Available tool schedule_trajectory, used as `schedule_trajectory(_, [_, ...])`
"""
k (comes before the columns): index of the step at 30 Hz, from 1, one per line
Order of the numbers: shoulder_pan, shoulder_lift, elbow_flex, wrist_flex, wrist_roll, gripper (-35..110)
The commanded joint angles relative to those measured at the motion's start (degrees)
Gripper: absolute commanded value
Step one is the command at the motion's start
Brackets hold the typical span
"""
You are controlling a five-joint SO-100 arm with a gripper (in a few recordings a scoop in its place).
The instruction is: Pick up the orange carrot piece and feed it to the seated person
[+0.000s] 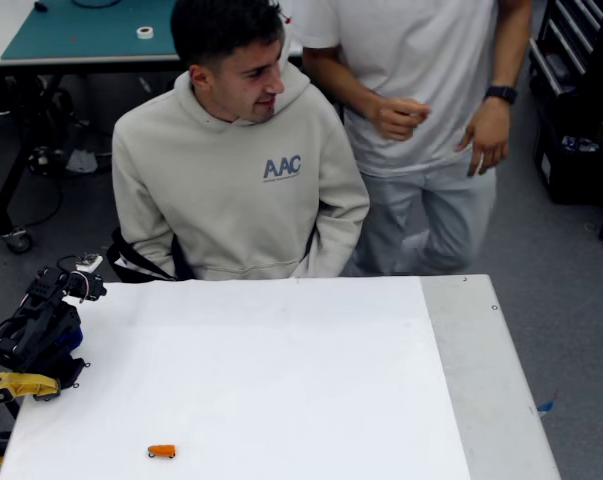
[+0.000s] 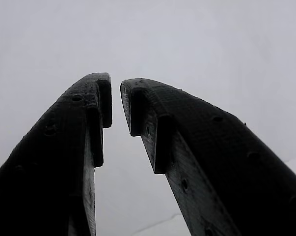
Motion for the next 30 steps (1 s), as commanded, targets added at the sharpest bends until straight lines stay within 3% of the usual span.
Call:
schedule_trajectory(1, [-0.97,0.26,-3.34,0.7,0.79,-1])
schedule_trajectory(30, [-0.53,0.26,-3.34,0.7,1.32,-1])
